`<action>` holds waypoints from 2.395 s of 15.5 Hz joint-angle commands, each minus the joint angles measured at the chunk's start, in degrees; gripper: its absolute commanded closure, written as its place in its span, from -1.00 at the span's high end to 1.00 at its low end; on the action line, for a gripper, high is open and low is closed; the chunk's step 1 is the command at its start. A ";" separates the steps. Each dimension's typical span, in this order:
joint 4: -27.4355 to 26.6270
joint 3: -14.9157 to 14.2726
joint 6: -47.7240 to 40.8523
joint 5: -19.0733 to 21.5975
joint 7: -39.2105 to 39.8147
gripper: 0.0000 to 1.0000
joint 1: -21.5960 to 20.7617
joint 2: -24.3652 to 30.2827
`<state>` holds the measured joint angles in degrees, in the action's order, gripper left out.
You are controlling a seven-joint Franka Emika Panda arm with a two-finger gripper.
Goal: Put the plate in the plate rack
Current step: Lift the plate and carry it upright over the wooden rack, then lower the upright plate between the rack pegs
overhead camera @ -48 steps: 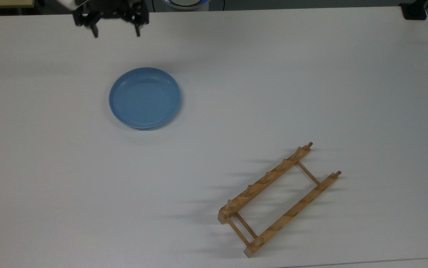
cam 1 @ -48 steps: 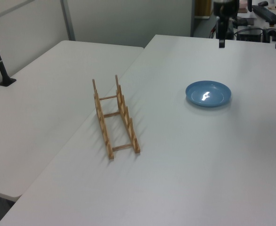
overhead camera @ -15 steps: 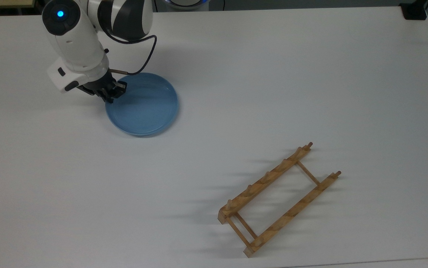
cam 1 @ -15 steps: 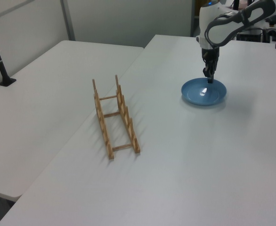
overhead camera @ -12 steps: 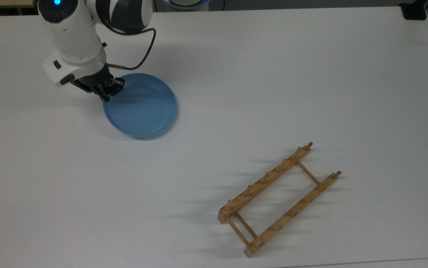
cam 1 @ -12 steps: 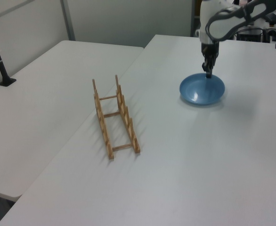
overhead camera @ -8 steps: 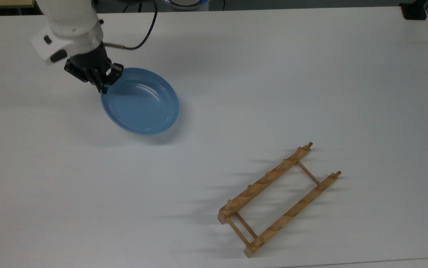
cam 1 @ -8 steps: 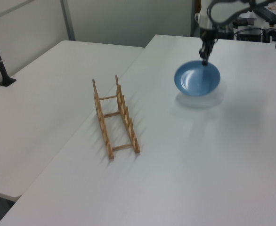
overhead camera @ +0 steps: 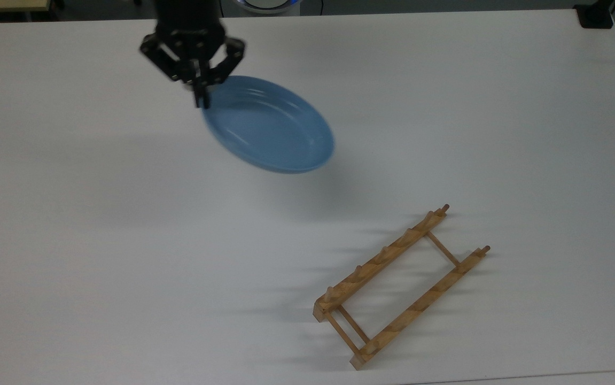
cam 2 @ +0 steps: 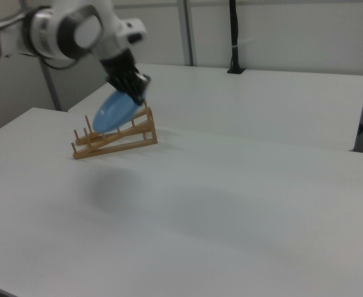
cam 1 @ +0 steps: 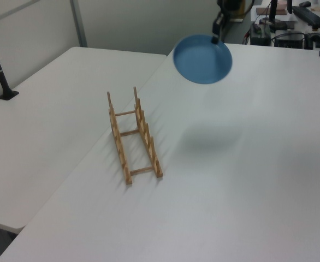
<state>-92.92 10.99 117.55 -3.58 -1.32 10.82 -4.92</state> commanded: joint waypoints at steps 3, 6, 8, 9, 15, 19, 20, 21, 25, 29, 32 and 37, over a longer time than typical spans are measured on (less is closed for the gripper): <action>2.22 7.98 4.52 -16.08 -14.82 -1.00 -4.74 1.31; 1.87 10.36 4.88 -30.47 -27.90 -1.00 -9.39 0.35; 1.78 10.98 4.88 -40.84 -38.27 -1.00 -13.17 -1.40; 1.78 10.98 4.80 -45.24 -42.93 -1.00 -15.54 -2.54; 1.25 10.98 3.48 -68.46 -64.57 -1.00 -23.64 -9.66; 1.42 10.98 1.37 -77.79 -71.43 -1.00 -26.20 -13.71; 1.43 10.98 1.37 -79.29 -72.76 -1.00 -26.64 -14.41; 1.43 10.98 1.11 -80.52 -73.90 -1.00 -27.08 -15.03; 0.99 10.98 -0.56 -82.99 -76.20 -1.00 -27.96 -16.35; 0.46 10.98 -0.83 -83.17 -76.29 -1.00 -28.40 -17.40; 0.46 10.98 -2.23 -83.17 -76.29 -1.00 -29.54 -18.28; 0.28 10.98 -3.20 -83.52 -76.37 -1.00 -30.42 -19.78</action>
<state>-92.02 22.60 116.38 -85.34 -75.91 -18.24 -24.18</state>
